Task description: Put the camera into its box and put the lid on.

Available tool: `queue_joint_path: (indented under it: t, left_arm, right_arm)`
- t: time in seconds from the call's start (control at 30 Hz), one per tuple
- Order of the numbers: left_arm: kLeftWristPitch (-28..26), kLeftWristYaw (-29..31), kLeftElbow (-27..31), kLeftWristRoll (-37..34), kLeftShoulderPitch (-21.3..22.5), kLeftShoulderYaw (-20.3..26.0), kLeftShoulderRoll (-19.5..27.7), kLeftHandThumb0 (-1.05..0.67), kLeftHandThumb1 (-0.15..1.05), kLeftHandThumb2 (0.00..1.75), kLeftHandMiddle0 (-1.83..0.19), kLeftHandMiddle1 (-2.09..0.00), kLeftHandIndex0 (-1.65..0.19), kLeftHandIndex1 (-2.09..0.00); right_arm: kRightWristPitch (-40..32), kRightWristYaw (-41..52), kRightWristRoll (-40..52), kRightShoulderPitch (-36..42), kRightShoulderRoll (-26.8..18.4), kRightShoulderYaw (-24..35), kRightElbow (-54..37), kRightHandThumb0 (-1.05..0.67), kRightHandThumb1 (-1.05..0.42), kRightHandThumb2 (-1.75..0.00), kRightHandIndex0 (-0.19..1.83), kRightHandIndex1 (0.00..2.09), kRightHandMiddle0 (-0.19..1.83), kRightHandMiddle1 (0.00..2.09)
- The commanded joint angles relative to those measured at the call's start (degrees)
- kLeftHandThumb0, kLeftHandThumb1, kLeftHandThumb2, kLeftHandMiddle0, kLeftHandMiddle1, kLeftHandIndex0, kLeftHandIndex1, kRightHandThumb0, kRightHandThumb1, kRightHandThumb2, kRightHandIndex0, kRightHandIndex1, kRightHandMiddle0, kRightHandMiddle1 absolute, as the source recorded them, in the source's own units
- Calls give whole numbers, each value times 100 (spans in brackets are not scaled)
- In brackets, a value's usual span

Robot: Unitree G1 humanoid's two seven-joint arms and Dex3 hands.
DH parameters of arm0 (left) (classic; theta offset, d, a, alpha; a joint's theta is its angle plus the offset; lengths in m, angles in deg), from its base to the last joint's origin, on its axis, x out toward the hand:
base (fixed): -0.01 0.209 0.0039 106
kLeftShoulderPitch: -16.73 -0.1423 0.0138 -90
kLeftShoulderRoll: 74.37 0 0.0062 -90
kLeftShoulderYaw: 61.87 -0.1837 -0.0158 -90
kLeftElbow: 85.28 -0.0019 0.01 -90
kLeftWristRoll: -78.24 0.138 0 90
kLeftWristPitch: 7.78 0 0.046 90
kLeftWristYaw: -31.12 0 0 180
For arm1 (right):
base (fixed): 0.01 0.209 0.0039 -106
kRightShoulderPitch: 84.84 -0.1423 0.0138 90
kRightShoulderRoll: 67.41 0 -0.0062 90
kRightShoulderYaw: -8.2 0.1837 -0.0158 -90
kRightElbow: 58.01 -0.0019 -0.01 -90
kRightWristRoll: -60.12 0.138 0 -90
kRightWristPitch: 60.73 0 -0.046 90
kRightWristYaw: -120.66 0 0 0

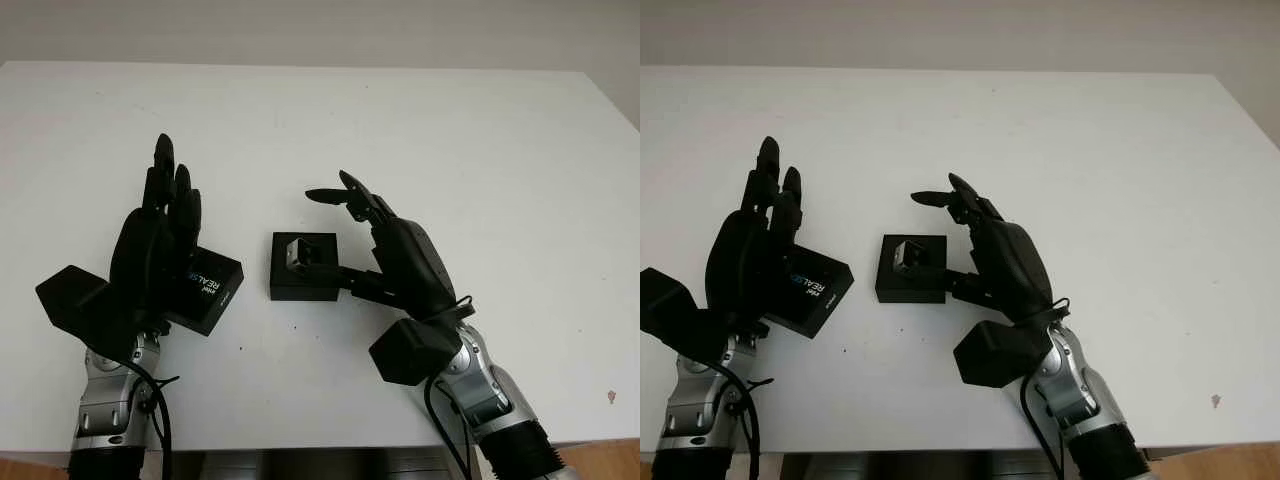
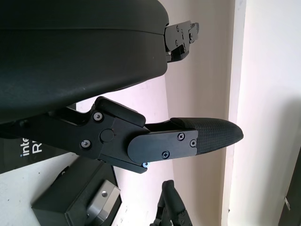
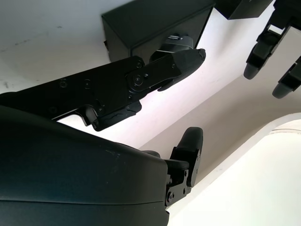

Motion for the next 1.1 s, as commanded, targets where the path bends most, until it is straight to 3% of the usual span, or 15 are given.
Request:
queue_joint_path:
  t: [0.0, 1.07]
  left_arm:
    - [-8, -19, 101, 43, -40, -15, 11, -77, 105, 53, 19, 0, 19, 0]
    - [-45, -30, 114, 0, -59, 10, -7, -76, 105, 53, 19, 0, 19, 0]
  right_arm:
    - [44, -26, -27, 100, -67, 8, -164, -58, -95, -5, 21, 11, 6, 92]
    - [-350, -149, -344, -291, 92, -314, 455, -58, -93, -5, 26, 9, 14, 104]
